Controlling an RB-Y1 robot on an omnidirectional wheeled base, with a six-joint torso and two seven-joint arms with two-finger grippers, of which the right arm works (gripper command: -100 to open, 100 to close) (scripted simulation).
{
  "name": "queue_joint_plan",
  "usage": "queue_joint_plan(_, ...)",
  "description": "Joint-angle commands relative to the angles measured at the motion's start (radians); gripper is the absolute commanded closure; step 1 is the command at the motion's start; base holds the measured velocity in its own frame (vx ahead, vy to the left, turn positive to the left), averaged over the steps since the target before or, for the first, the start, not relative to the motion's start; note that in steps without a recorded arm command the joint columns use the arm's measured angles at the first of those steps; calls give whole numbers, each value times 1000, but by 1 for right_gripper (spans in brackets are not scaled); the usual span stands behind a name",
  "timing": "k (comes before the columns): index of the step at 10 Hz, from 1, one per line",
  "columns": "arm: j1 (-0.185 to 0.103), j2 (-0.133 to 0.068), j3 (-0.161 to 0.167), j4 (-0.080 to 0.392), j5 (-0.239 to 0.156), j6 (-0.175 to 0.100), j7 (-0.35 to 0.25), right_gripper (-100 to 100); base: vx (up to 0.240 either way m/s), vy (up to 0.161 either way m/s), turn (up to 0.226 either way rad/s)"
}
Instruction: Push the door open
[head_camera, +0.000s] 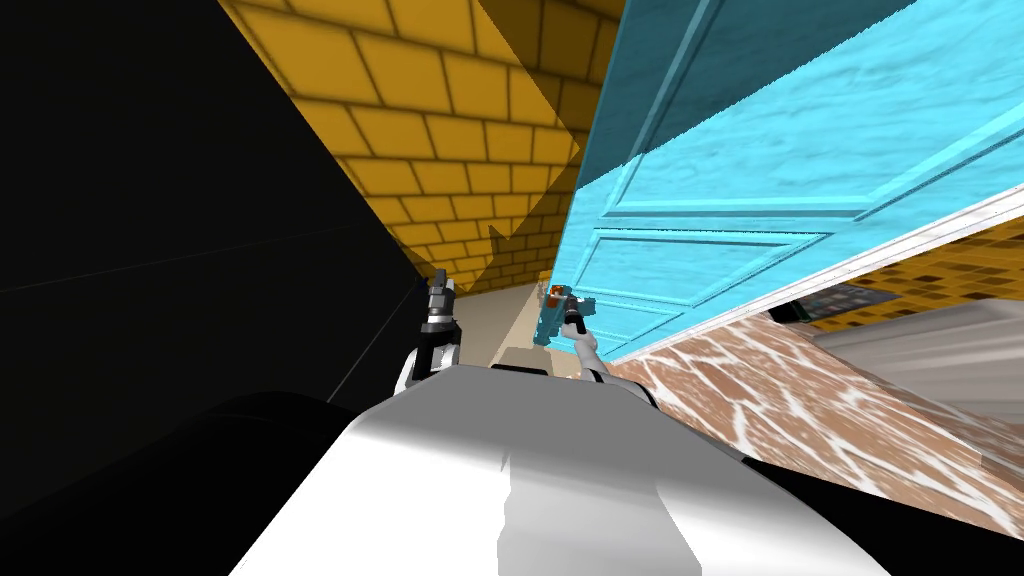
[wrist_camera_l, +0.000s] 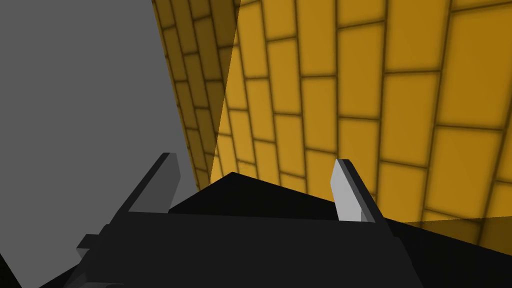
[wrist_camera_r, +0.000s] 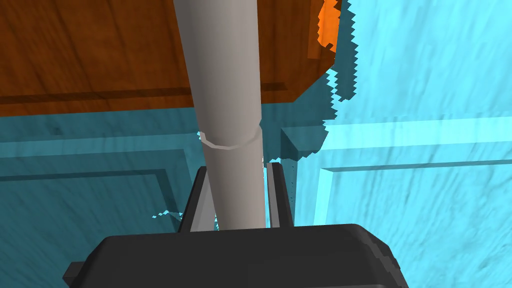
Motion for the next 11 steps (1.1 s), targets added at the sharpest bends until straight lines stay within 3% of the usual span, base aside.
queue_joint_plan(1,3,-8,-11,-8,-3,3,3,100,157,37,-49)
queue_joint_plan(11,14,-51,-104,-4,-30,2,25,100,186,64,-54)
